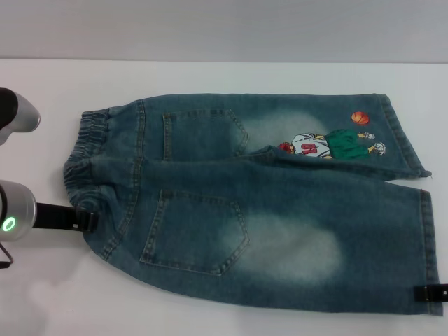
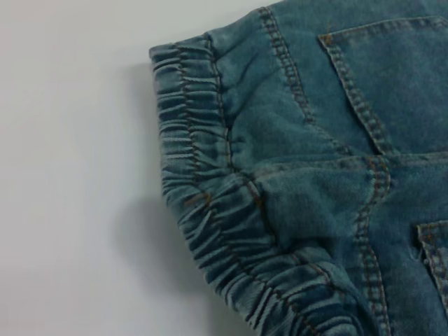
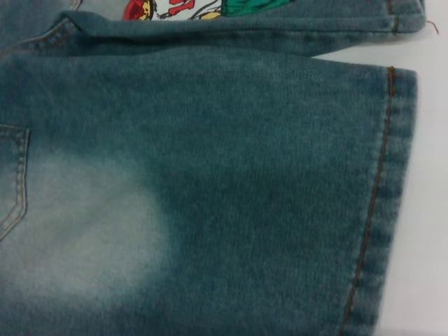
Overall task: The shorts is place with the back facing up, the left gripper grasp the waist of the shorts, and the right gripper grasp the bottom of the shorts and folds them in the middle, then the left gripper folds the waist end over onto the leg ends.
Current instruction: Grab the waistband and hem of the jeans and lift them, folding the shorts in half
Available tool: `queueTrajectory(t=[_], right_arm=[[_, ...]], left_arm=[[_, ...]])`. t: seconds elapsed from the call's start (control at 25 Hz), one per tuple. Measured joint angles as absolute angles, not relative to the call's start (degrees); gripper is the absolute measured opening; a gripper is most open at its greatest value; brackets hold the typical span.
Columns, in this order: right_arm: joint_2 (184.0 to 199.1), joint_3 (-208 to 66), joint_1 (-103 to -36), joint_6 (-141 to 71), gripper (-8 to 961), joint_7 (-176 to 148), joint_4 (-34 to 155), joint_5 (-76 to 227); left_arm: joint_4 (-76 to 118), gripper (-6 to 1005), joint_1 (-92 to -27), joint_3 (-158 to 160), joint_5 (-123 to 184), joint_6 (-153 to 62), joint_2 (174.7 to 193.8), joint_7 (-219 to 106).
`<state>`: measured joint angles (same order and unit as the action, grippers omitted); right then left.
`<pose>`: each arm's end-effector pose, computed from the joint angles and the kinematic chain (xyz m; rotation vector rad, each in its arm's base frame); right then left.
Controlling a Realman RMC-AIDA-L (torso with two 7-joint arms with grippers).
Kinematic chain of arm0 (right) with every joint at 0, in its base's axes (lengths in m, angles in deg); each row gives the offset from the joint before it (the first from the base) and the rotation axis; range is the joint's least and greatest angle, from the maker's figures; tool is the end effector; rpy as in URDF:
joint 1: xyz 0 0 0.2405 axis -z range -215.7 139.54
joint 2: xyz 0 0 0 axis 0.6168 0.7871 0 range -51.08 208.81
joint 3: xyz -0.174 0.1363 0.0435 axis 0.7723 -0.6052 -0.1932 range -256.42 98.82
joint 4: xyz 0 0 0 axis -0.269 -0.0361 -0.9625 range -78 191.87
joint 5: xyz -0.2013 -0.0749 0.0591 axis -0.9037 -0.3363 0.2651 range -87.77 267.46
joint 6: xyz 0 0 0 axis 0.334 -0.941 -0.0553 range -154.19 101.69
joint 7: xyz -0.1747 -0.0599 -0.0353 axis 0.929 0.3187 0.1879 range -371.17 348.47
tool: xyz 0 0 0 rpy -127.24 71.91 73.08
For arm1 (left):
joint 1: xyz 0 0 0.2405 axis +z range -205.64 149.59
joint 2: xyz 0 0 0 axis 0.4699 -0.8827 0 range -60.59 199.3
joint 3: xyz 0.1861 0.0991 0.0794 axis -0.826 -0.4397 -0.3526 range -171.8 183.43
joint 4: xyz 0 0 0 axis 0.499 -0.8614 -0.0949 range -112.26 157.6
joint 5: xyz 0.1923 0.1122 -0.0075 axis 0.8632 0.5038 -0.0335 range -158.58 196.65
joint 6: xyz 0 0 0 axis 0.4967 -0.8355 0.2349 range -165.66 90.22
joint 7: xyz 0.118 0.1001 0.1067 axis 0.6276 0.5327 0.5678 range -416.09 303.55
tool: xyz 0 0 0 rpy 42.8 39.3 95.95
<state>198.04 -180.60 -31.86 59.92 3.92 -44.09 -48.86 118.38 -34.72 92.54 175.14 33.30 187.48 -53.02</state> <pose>0.2736 0.2496 0.0255 -2.0431 1.6863 -0.1356 -0.2384 0.3241 -0.0071 -2.0269 -1.3383 0.2258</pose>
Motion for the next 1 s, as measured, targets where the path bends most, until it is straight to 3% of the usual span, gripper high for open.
queueTrajectory(t=[1.0], right_arm=[[198.04,-178.26,-32.71,57.20,709,3.85,-42.10,-47.27]], left_arm=[[118.29,196,-35.15,92.39,175.12,33.20,187.48,-53.10]])
